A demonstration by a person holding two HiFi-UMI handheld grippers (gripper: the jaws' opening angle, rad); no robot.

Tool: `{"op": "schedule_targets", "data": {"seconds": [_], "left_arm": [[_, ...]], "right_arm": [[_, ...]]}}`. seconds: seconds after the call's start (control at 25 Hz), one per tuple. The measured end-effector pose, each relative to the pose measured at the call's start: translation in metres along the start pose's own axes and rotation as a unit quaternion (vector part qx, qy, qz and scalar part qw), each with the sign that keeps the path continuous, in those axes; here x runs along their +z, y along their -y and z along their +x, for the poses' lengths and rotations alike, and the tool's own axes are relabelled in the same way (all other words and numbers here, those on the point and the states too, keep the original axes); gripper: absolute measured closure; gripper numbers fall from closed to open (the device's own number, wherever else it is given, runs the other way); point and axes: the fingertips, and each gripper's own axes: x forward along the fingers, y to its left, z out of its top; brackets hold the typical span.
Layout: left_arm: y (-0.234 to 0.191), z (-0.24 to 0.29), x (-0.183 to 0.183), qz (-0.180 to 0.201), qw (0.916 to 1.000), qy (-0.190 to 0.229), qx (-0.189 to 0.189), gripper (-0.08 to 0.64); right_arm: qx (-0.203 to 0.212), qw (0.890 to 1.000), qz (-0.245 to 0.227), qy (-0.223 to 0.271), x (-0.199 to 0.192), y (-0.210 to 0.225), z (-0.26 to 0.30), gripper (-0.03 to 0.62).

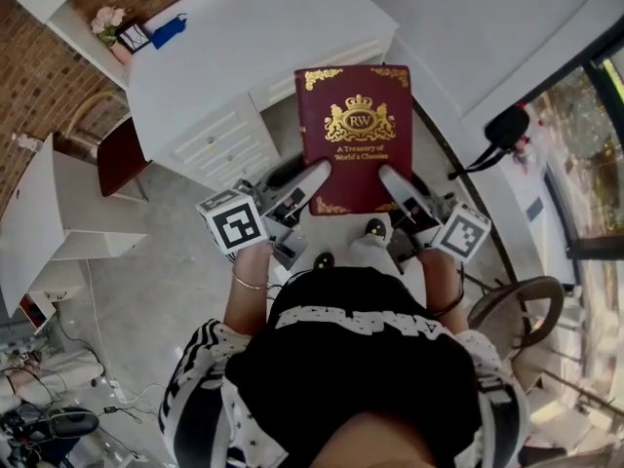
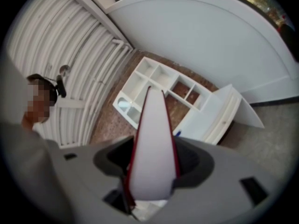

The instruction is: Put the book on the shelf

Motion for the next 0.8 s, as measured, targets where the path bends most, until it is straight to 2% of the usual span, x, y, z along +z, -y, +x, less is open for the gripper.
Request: {"op": "schedule_targets", "data": {"seconds": [0.16, 0.4, 0.56, 0.8], "left_arm": [[-0.001, 0.02, 0.003, 0.005, 0.9999, 0.01, 0.011, 0.304], [-0.018, 0.075, 0.013, 0.012, 0.9984, 0.034, 0.043, 0.304], [-0.028, 0.095, 0.018, 0.017, 0.9971, 0.043, 0.06, 0.304], [-0.018, 0.101, 0.024, 0.026, 0.996, 0.048, 0.071, 0.304]], "right_arm": [[0.015, 1.0, 0.001, -0.009, 0.02, 0.012, 0.001, 0.333], [0.044, 0.999, 0.017, -0.029, 0.068, 0.056, 0.011, 0.331], [0.06, 0.997, 0.026, -0.035, 0.084, 0.076, 0.018, 0.331], [0.071, 0.996, 0.035, -0.041, 0.093, 0.074, 0.018, 0.331]]}}
